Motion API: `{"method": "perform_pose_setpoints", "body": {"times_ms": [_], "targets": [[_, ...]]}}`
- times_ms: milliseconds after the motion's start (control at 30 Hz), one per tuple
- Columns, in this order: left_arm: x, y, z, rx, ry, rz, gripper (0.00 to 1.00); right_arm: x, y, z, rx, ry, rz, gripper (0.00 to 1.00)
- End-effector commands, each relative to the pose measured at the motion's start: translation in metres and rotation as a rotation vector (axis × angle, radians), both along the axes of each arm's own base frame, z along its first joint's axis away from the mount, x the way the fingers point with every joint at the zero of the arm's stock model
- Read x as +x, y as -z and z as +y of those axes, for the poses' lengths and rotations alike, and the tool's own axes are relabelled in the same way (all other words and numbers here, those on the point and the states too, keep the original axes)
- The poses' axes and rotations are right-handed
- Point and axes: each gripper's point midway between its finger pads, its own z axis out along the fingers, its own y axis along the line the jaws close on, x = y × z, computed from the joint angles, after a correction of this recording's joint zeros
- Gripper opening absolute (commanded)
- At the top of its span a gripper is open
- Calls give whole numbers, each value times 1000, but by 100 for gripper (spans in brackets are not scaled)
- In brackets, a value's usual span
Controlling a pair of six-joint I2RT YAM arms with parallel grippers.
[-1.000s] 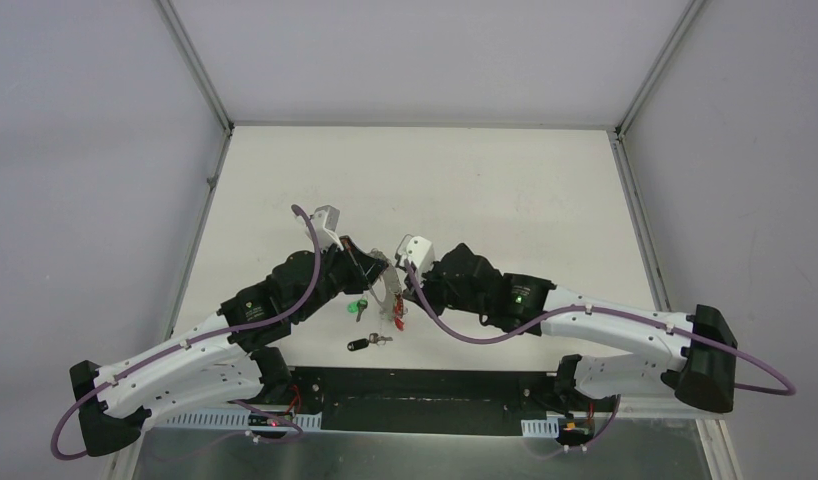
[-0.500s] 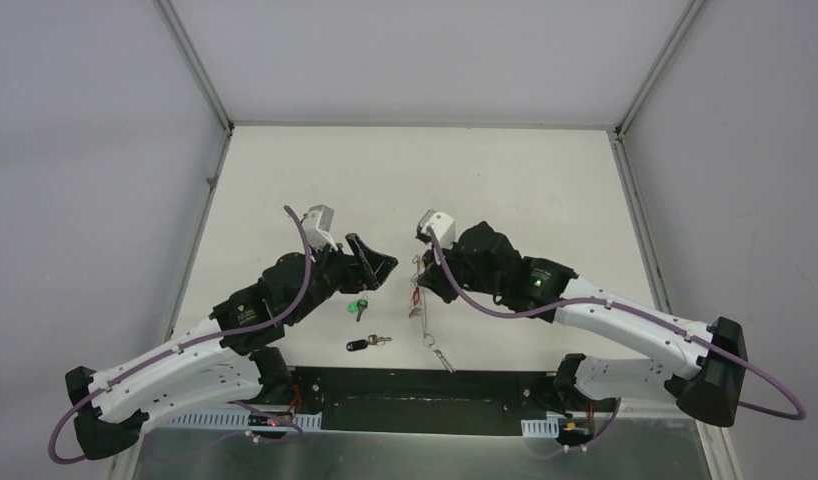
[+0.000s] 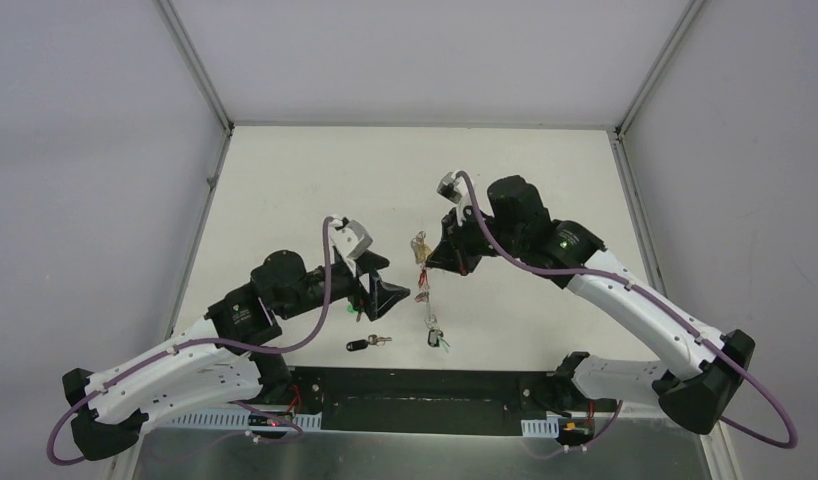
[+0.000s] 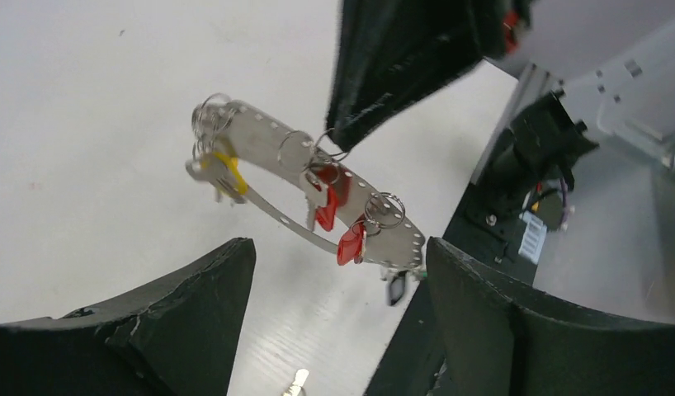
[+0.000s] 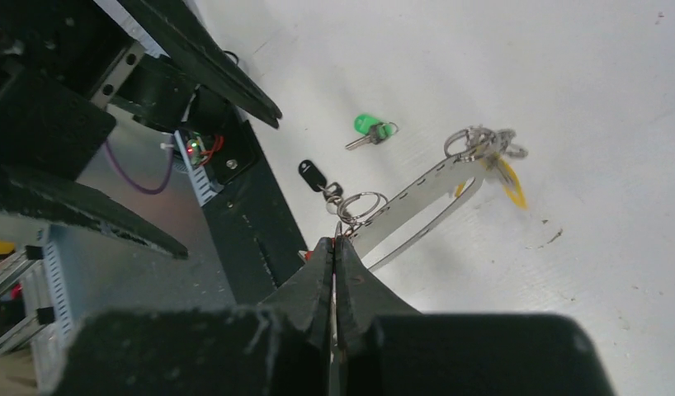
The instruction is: Put the keys on the keyring
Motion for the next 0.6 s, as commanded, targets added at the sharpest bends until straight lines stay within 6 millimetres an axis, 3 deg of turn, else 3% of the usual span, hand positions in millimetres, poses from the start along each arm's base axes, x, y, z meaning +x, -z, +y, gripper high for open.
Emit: {"method": "perform_pose_setpoints", "body": {"times_ms": [0,167,333,567], "targets": [[-34,-33,-17,27,295,-380,77,-24,-31,1,35,-137,68,0],[-47,-31,-26,37,411,-542,70,-35,-32,-4,16,-202,77,0],[-49,-28,-33,28,444,-560,62,-45,-36,-7,42,-258,67,0],[-56,-29,-42,5,504,-554,42,-58,-43,-2,97,-364,75,0]]}}
